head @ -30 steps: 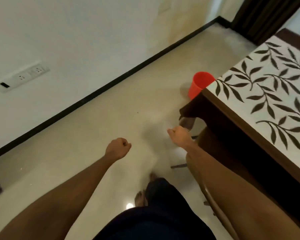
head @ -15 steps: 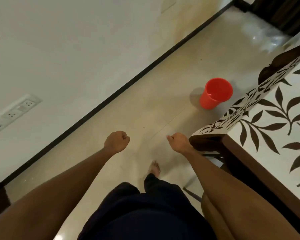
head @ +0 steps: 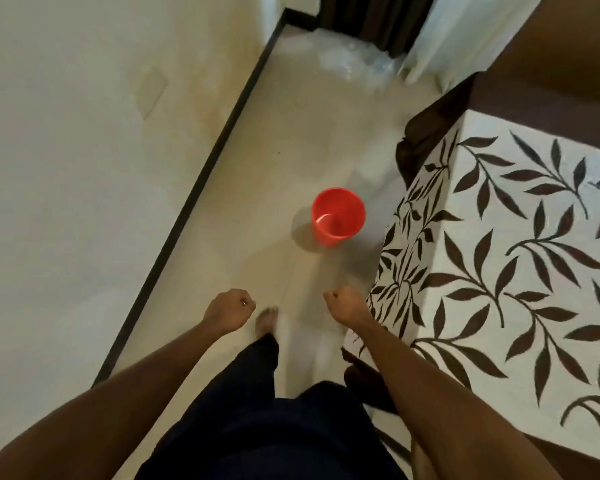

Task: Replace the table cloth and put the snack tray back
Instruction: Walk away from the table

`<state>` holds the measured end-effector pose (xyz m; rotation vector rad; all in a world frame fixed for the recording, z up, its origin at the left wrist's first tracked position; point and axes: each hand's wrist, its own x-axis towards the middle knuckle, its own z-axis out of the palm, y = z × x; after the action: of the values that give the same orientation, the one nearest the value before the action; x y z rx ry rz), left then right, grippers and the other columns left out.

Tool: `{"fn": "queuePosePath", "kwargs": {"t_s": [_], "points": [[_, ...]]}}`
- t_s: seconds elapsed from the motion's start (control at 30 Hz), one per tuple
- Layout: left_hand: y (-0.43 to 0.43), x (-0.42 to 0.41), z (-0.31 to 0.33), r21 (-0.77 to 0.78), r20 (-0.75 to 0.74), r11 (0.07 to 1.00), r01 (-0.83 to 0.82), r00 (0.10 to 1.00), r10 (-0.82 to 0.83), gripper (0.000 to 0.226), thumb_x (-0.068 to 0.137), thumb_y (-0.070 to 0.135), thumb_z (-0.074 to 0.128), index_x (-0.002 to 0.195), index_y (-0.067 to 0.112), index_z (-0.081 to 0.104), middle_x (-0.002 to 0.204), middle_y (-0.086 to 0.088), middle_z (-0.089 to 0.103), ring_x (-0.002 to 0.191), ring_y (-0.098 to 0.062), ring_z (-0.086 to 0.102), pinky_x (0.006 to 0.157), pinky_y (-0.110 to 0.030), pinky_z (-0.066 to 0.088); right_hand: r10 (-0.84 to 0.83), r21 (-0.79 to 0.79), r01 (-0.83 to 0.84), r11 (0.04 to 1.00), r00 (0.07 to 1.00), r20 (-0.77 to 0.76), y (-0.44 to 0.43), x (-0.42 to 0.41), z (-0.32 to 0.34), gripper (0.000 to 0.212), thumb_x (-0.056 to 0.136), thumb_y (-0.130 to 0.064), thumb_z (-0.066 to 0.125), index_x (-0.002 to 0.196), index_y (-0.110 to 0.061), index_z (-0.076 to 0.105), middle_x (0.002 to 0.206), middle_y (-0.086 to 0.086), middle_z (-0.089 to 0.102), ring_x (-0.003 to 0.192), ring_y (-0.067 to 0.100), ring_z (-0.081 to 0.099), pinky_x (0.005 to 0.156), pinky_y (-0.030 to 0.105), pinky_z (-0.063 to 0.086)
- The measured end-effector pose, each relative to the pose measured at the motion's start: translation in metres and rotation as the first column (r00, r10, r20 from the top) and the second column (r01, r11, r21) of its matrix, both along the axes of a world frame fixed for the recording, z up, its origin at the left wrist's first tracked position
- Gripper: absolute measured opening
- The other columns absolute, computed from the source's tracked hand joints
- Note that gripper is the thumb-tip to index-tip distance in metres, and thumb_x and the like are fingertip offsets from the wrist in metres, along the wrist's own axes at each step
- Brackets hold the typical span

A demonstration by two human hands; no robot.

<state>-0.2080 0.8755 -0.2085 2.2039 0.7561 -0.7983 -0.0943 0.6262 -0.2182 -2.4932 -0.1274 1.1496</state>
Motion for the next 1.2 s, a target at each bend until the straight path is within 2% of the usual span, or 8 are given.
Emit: {"fn": "queuePosePath", "kwargs": {"t_s": [0.2, 0.3, 0.53, 0.73, 0.87, 1.0, 1.13, 1.2], "points": [[0.033, 0.125, 0.0, -0.014, -0.099, 0.982, 0.187, 0.977, -0.187, 0.02, 0.093, 0.033, 0.056, 0.087, 0.021, 0.07, 0.088, 0.003, 0.071, 0.086, -0.02, 0.066, 0.082, -0.033, 0.053, -0.21, 0.038, 0.211, 0.977, 0.978, -0.019, 0.023, 0.08, 0.004, 0.048, 0.104, -0.031, 0.048, 0.064, -0.007, 0.061, 0.077, 0.013, 0.058, 0.078, 0.031, 0.058, 0.071, 0.034, 0.04], [0.039, 0.185, -0.005, -0.012, -0.102, 0.979, 0.205, 0.973, -0.206, 0.02, 0.094, 0.031, 0.058, 0.088, 0.017, 0.071, 0.088, 0.001, 0.071, 0.086, -0.02, 0.067, 0.083, -0.034, 0.053, -0.307, 0.062, 0.31, 0.949, 0.95, -0.052, 0.029, 0.123, -0.004, 0.049, 0.104, -0.036, 0.048, 0.089, 0.004, 0.072, 0.092, 0.023, 0.071, 0.093, 0.036, 0.068, 0.081, 0.039, 0.05], [0.033, 0.302, -0.058, -0.034, -0.09, 0.99, 0.133, 0.987, -0.136, 0.017, 0.092, 0.025, 0.062, 0.086, 0.015, 0.073, 0.084, -0.002, 0.073, 0.085, -0.023, 0.069, 0.084, -0.038, 0.055, -0.352, 0.078, 0.364, 0.928, 0.926, -0.134, 0.036, 0.225, -0.061, 0.045, 0.102, -0.031, 0.048, 0.06, -0.016, 0.051, 0.073, 0.012, 0.061, 0.08, 0.032, 0.066, 0.072, 0.034, 0.048], [0.003, 0.374, -0.132, -0.078, -0.127, 0.967, 0.243, 0.96, -0.251, 0.03, 0.091, 0.021, 0.06, 0.064, 0.032, 0.055, 0.07, 0.014, 0.059, 0.075, -0.015, 0.058, 0.063, -0.025, 0.04, -0.437, 0.063, 0.45, 0.891, 0.887, -0.15, 0.037, 0.277, -0.143, 0.043, 0.106, -0.034, 0.047, 0.097, -0.001, 0.072, 0.101, 0.019, 0.073, 0.099, 0.035, 0.067, 0.077, 0.036, 0.047], [0.002, 0.43, -0.237, -0.115, -0.134, 0.957, 0.266, 0.95, -0.281, 0.006, 0.092, 0.024, 0.062, 0.097, 0.026, 0.063, 0.093, 0.009, 0.065, 0.093, -0.016, 0.062, 0.082, -0.028, 0.05, -0.557, 0.053, 0.572, 0.819, 0.813, -0.168, 0.047, 0.315, -0.252, 0.046, 0.104, -0.038, 0.052, 0.084, -0.002, 0.073, 0.088, 0.021, 0.072, 0.09, 0.036, 0.069, 0.072, 0.036, 0.046], [-0.004, 0.466, -0.318, -0.12, -0.148, 0.961, 0.251, 0.952, -0.267, 0.059, 0.092, 0.028, 0.066, 0.145, 0.015, 0.043, 0.133, -0.011, 0.058, 0.122, -0.026, 0.057, 0.1, -0.034, 0.044, -0.642, 0.063, 0.659, 0.749, 0.747, -0.175, 0.052, 0.342, -0.341, 0.043, 0.103, -0.034, 0.055, 0.086, -0.002, 0.077, 0.091, 0.022, 0.075, 0.091, 0.037, 0.071, 0.077, 0.039, 0.049], [-0.006, 0.482, -0.382, -0.161, -0.132, 0.945, 0.284, 0.943, -0.306, 0.102, 0.062, 0.065, 0.06, 0.147, 0.014, 0.036, 0.128, -0.009, 0.058, 0.112, -0.028, 0.062, 0.094, -0.041, 0.052, -0.694, 0.117, 0.716, 0.688, 0.697, -0.182, 0.053, 0.355, -0.419, 0.038, 0.102, -0.025, 0.053, 0.069, -0.017, 0.068, 0.088, 0.022, 0.075, 0.086, 0.037, 0.071, 0.077, 0.04, 0.052], [-0.004, 0.479, -0.405, -0.177, -0.115, 0.949, 0.262, 0.952, -0.284, 0.098, 0.059, 0.065, 0.054, 0.141, 0.013, 0.041, 0.124, -0.008, 0.063, 0.107, -0.028, 0.064, 0.09, -0.044, 0.054, -0.739, 0.144, 0.762, 0.631, 0.647, -0.185, 0.053, 0.357, -0.439, 0.028, 0.099, -0.024, 0.051, 0.077, -0.021, 0.069, 0.096, 0.019, 0.075, 0.092, 0.036, 0.07, 0.087, 0.047, 0.054]]}}
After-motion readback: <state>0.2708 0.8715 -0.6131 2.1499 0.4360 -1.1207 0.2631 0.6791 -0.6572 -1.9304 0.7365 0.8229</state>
